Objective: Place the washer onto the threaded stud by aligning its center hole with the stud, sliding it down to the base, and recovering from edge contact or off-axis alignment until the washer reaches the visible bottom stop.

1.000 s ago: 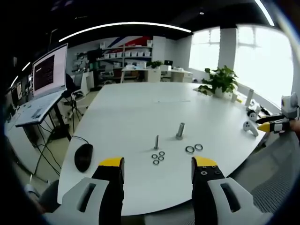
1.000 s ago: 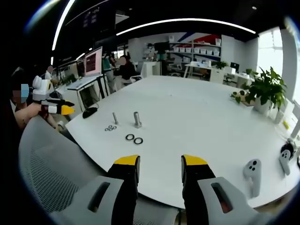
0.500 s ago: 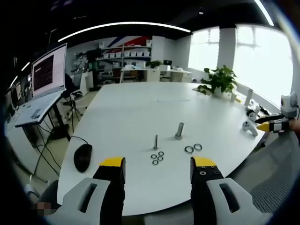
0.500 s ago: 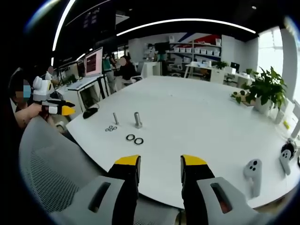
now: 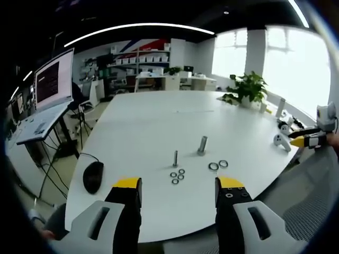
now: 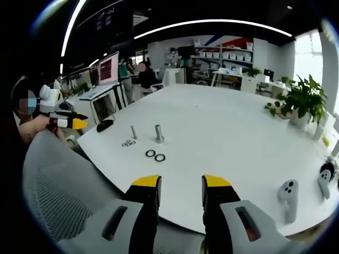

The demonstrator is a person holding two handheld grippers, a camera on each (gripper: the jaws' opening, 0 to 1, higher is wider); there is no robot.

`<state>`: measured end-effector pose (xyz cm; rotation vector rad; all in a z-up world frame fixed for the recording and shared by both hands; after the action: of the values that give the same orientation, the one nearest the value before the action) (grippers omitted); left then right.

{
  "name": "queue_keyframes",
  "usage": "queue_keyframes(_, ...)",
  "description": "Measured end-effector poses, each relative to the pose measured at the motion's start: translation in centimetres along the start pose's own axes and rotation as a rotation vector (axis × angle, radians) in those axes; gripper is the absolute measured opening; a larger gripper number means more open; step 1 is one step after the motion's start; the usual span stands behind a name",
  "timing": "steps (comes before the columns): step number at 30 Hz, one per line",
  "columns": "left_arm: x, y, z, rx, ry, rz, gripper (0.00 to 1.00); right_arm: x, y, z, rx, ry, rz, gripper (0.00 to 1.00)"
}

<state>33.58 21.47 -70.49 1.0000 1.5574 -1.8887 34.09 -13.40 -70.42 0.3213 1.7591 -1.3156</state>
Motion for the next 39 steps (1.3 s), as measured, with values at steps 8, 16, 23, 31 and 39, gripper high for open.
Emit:
queue_keyframes(8, 0.0, 0.0, -0.1, -0.001, -0.002, 0.004, 0.54, 0.1, 0.1, -0.2, -0.009, -0.003, -0.008, 0.31)
queue_keyframes(16, 0.0, -0.1, -0.1, 0.001, -0.005, 0.008, 0.54, -0.3, -0.1, -0.1, -0.009, -0.001, 0.023, 0.3)
queue_keyframes(23, 0.1, 0.0, 0.0, 0.003, -0.005, -0.002, 0.54, 0.6, 0.3, -1.7, -0.118, -0.064, -0.056, 0.3)
queue_keyframes(31, 0.5, 0.2, 0.2, 0.017, 0.0, -0.028, 0.53, 1.3, 0.9, -3.7, -0.255, -0.156, -0.124, 0.28)
queue_keyframes(39, 0.5, 0.2, 0.3, 0.02, -0.001, -0.031, 0.52, 0.9, 1.9, -3.6, -0.316, -0.295, -0.164, 0.28)
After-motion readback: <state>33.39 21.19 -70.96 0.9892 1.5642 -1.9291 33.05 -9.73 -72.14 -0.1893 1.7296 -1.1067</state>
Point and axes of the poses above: the point that each gripper's makers call its tool centre point, and the gripper's own axes: y roughly forward along the fingers, z roughly to its right, x roughly out of its underside, the point moved 1 cm from there along -y, roughly backward along the fingers, and after that the axes turned 7 degrees about -z, right-handed, at the moved point
